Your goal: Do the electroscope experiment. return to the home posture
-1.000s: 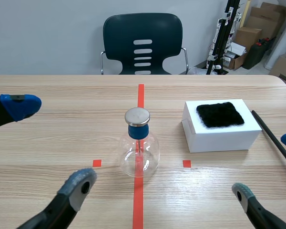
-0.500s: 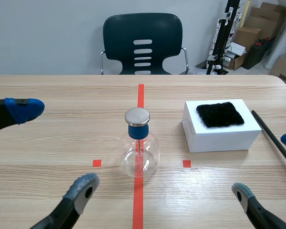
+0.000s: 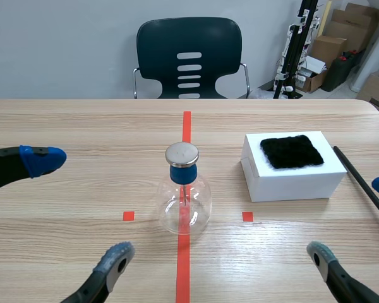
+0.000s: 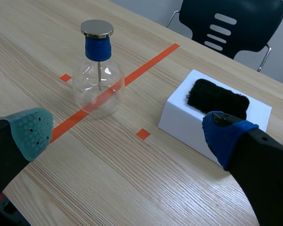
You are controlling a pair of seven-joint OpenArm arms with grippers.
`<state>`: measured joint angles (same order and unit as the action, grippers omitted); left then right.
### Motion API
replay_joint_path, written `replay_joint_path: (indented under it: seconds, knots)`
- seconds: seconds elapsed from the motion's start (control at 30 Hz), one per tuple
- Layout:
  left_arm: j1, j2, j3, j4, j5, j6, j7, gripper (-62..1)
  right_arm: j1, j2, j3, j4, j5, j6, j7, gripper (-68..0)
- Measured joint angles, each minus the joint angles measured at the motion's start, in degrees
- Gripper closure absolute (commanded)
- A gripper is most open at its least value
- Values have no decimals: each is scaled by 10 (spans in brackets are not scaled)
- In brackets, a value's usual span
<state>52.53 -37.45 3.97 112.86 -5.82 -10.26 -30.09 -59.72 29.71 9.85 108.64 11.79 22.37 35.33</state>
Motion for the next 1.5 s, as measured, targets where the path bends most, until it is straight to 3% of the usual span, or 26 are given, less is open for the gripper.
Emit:
replay_joint_path:
  seconds: [1.5]
  knots:
    - [0, 0, 0, 0, 0, 0, 11, -623, 0, 0, 0, 0, 0, 0, 0, -679]
